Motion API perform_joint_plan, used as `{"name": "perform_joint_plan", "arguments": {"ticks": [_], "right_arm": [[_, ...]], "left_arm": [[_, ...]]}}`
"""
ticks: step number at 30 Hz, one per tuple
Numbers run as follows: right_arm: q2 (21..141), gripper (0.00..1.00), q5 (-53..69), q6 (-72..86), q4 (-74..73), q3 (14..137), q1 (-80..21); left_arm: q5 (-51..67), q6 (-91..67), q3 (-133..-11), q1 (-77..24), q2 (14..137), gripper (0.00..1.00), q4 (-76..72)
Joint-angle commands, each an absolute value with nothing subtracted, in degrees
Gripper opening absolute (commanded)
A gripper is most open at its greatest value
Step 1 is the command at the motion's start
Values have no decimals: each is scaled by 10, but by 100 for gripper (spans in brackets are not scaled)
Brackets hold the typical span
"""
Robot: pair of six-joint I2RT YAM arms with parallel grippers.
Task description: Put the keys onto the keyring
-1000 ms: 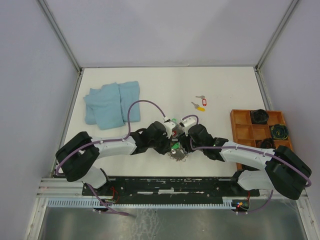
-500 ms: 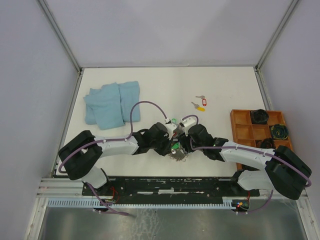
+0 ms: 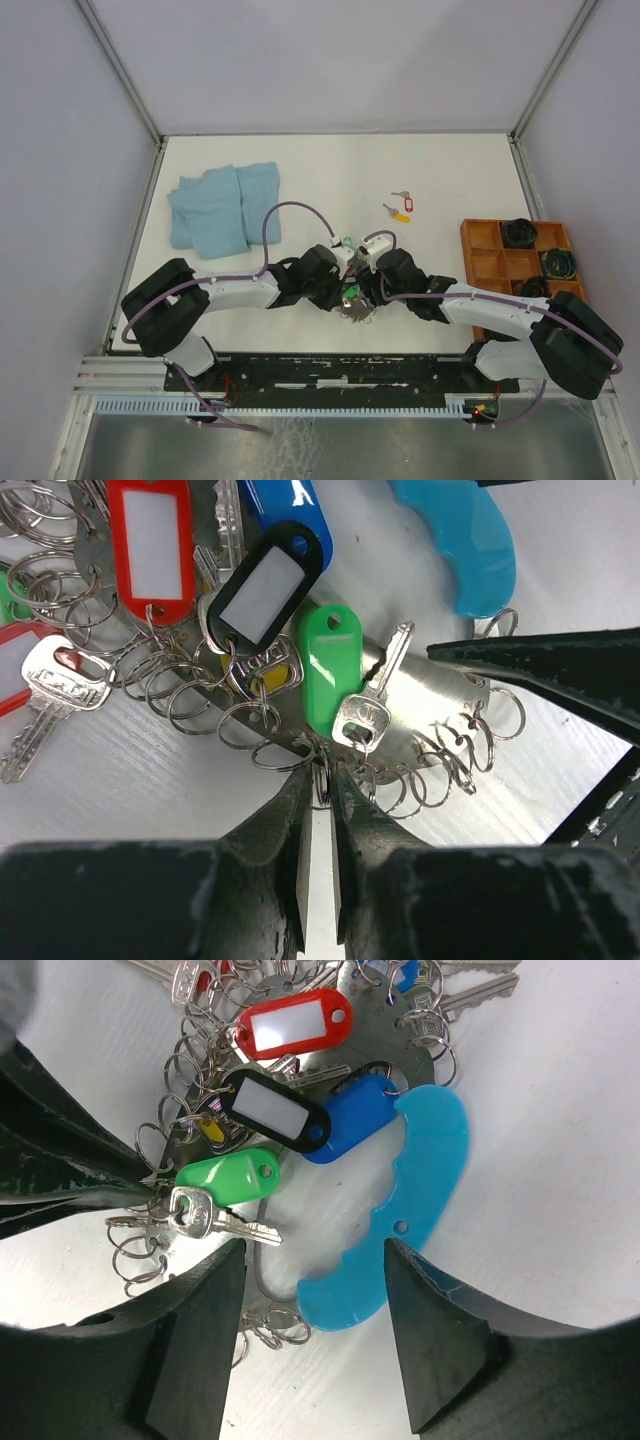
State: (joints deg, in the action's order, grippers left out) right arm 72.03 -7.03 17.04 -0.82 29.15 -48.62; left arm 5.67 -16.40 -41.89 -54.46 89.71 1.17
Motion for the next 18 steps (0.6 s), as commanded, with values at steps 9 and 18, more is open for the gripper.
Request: {"name": "perform_joint_plan", "arguments": {"ticks": [9,18], "right_arm": [[685,79,-48,159,23,287,-484],[628,84,-78,161,27,283,-484]], "left_arm": [[46,-140,-437,-548,911,3,-2],[26,-80,-395,-546,854,3,-76]]}}
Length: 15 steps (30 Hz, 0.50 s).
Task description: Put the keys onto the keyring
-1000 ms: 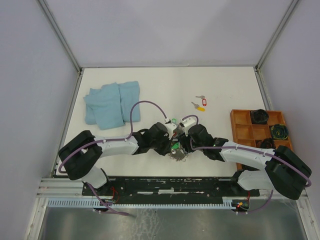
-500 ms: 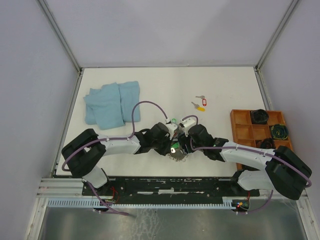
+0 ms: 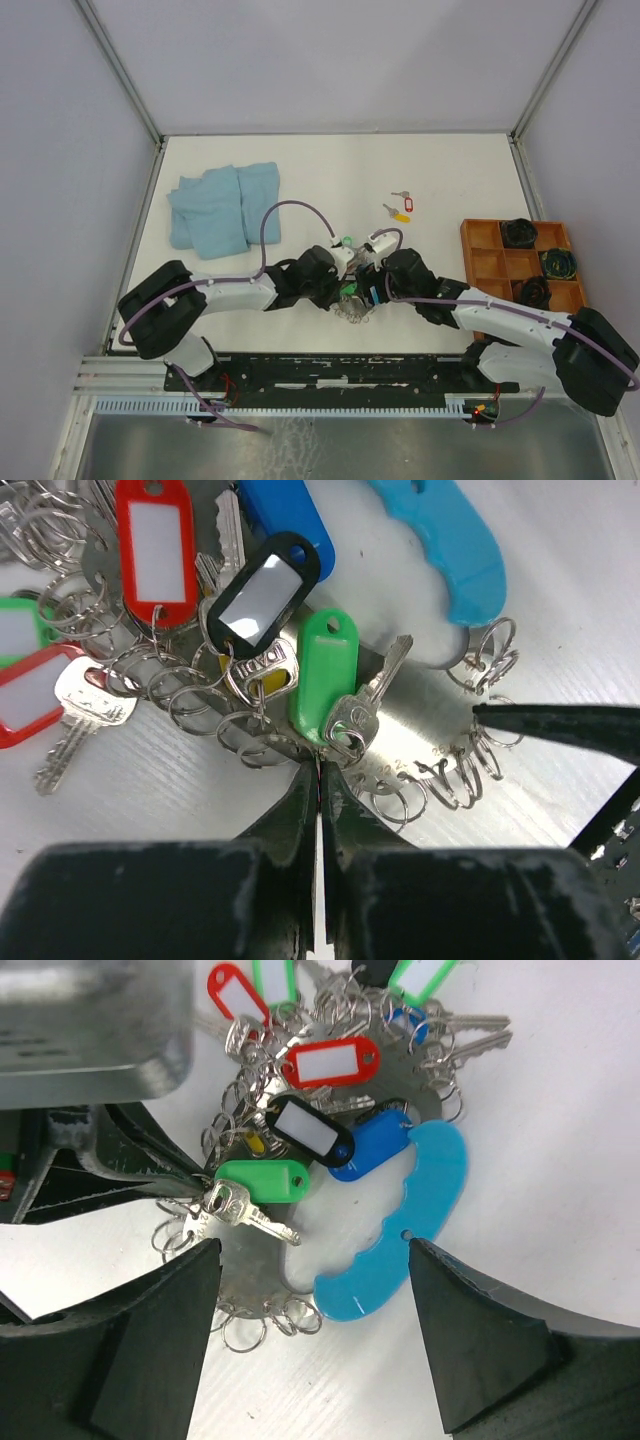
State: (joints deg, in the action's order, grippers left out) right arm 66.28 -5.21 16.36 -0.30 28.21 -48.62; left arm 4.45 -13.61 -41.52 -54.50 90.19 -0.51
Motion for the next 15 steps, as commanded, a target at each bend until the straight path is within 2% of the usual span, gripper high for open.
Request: {"name": "perform_joint_plan", "arguments": {"ticks": [1,6,9,15], "right_arm": [[620,84,-88,160,26,283,-485],[590,89,-83,98,23,281,-484],[587,91,-90,119,-8,299,-484],[619,80,-53,145,-6,312,-478]], "left_arm": [[25,-75,-385,-545,846,3,-93],[27,-53,-341,-539,807,3,-183],[41,-47,-323,-532,799,3,-224],[72,-61,-291,-511,794,3,-284]]}}
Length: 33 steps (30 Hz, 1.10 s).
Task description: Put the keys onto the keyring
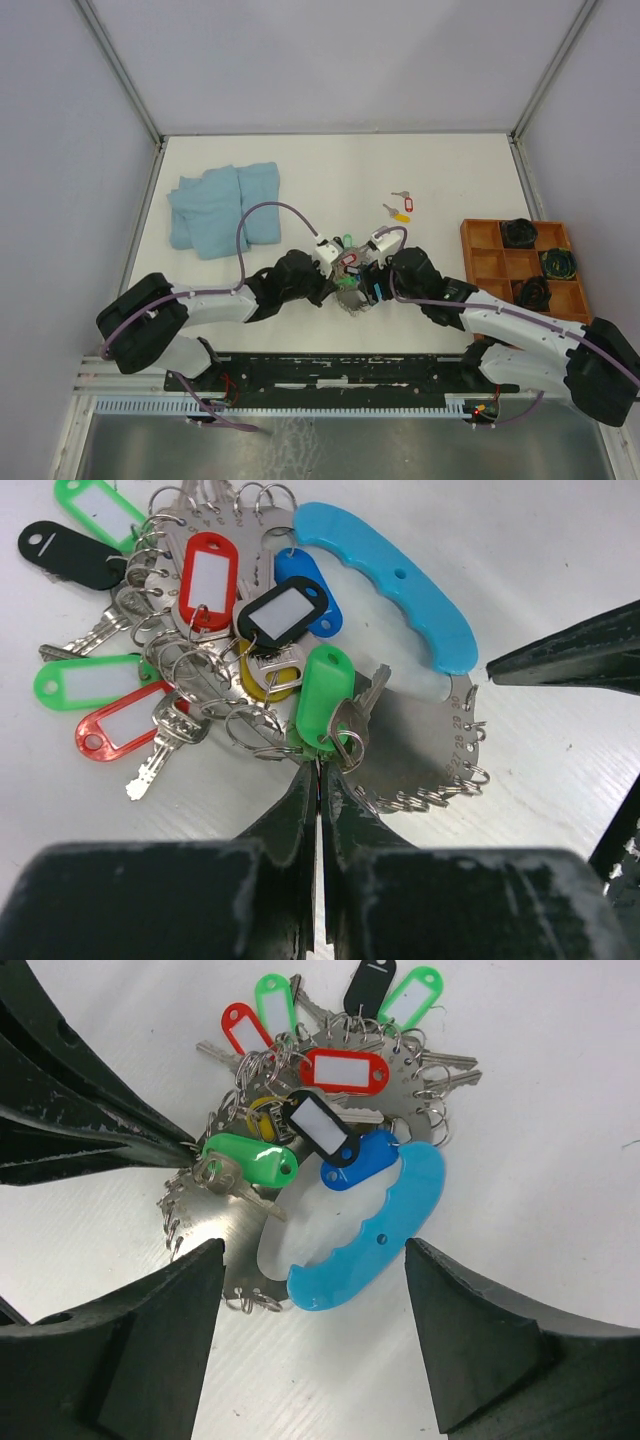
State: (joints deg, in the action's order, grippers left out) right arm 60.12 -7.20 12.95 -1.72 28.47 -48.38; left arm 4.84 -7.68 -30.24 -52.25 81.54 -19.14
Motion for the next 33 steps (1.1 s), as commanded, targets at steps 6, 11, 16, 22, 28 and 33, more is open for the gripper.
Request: {"name": "perform_joint_plan", "arguments": {"ticks": [6,11,16,22,28,33], "right_arm": [[678,76,-22,165,17,305,-469],[698,76,-17,172,42,292,-466],[703,77,-16,172,50,283,-464],[703,77,-11,172,52,278,-463],[705,78,-2,171,53,277,-463],[706,79,3,171,54,277,-462]], "left_arm": [[105,-60,-304,-510,842,3,-236],[105,-93,-330,-512,879,4,-169],[82,-115,-350,-514,876,11,-93],[82,-122,-372,-514,869,21,-51],[87,-125,-382,-513,866,24,-47],[87,-123,-389,-513,869,24,-48]]}}
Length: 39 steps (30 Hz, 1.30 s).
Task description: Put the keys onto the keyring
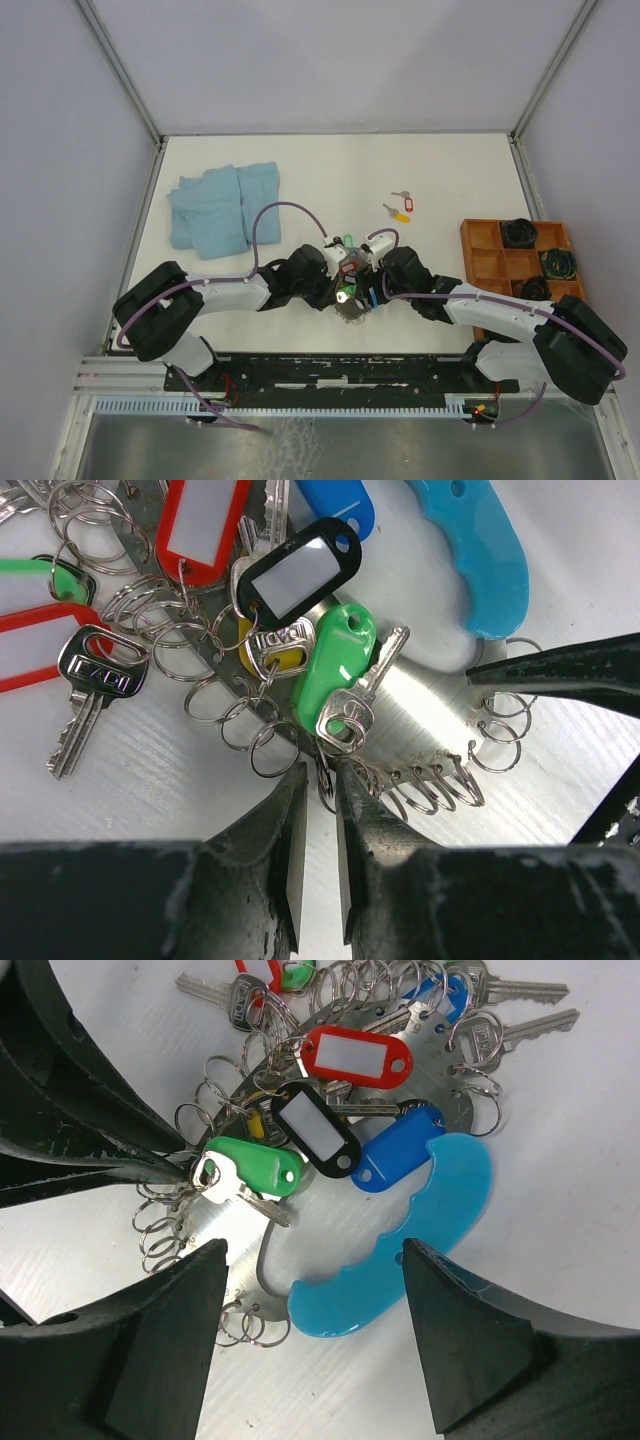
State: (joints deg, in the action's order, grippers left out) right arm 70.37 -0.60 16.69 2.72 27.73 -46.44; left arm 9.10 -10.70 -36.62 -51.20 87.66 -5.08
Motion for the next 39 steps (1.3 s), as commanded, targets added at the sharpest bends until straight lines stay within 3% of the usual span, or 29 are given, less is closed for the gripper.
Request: {"name": "perform_joint_plan", "arguments": {"ticks": [1,11,16,23,29,39], "right_arm": [[706,79,3,171,54,277,-463],[713,79,12,170,54,278,-462],[716,79,15,170,54,280,-462],[715,79,18,170,54,280,-462],[707,80,17,163,45,283,-462],[653,80,17,135,31,290,-456]], "left_arm": [[86,-123,-390,-513,870,24,-51],[82,-122,-401,-514,877,21,-56],[87,-124,-400,-514,879,9,-56],[86,-120,-396,-514,877,3,-38],[89,-90,-385,-514,858,3,-66],[97,-45,-310,-494,785,3,-231]]}}
